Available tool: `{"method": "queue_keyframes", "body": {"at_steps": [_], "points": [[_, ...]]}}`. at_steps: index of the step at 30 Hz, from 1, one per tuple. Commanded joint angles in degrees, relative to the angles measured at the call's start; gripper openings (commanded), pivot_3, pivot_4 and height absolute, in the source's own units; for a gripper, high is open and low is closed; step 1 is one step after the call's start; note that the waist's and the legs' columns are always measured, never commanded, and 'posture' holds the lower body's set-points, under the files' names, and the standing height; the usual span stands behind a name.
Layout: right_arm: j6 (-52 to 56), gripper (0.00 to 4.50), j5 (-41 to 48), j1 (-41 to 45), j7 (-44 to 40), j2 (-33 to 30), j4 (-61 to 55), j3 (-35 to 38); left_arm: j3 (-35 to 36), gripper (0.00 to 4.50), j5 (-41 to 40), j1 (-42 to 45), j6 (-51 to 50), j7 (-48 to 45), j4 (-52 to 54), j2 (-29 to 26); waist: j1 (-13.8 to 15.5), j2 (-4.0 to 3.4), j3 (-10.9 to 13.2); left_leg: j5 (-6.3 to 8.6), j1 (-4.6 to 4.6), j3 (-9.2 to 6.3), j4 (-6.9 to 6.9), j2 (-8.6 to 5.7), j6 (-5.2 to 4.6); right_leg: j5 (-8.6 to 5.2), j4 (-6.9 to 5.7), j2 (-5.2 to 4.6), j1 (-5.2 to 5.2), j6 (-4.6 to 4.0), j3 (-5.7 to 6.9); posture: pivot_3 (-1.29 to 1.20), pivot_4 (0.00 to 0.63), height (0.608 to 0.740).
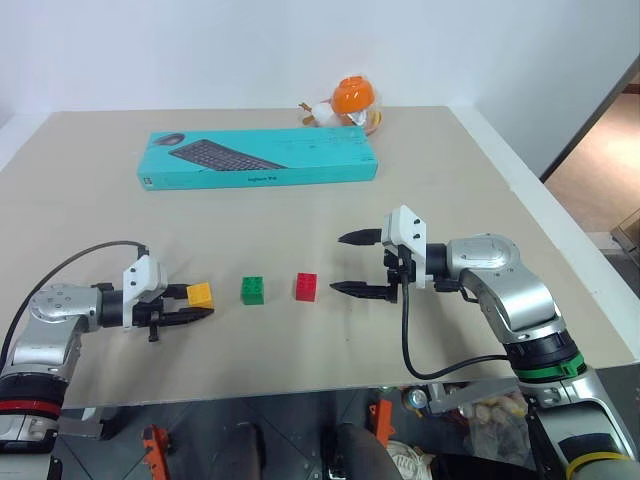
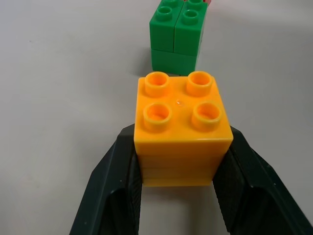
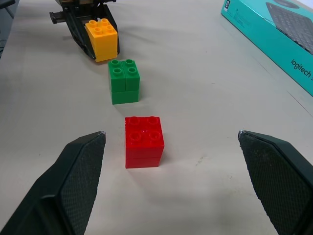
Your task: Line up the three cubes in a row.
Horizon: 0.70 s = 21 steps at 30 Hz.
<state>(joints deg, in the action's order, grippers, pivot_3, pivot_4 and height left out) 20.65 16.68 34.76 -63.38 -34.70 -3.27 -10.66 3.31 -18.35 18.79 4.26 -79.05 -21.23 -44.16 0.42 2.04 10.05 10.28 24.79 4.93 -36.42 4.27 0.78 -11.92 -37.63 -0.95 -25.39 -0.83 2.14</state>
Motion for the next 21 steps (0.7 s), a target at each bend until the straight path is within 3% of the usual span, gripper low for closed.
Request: {"method": "queue_keyframes", "body": {"at_steps": [1,17,21], "points": [[-0.57,4.5,0.81,1.17,-0.18,-0.15,-1.5,1.56,1.0,1.82,0.56,1.63,1.47,0.4,-0.66,-1.08,0.0,0.0,0.0,0.0,0.0,0.0,0.0,0.0,0.0,0.0,0.0,0.01,0.0,0.0,0.0,0.0,0.15,0.74],[0.45,4.5,0.97,0.05,0.03,-0.73,-2.85,1.89,-2.89,1.82,5.2,4.12,3.52,-3.2,-5.01,-1.81,0.01,0.0,0.0,0.0,-0.01,0.03,0.0,-0.01,0.0,0.07,0.0,0.0,0.01,0.12,-0.02,0.0,0.15,0.74],[0.69,4.5,0.97,-0.1,0.12,-0.69,-3.08,1.84,-3.72,3.11,6.18,4.66,3.58,-3.87,-5.38,-2.33,-0.01,0.0,0.0,0.0,-0.02,0.04,-0.01,0.0,0.0,0.07,0.0,0.01,0.01,0.12,-0.03,0.0,0.15,0.74]]}}
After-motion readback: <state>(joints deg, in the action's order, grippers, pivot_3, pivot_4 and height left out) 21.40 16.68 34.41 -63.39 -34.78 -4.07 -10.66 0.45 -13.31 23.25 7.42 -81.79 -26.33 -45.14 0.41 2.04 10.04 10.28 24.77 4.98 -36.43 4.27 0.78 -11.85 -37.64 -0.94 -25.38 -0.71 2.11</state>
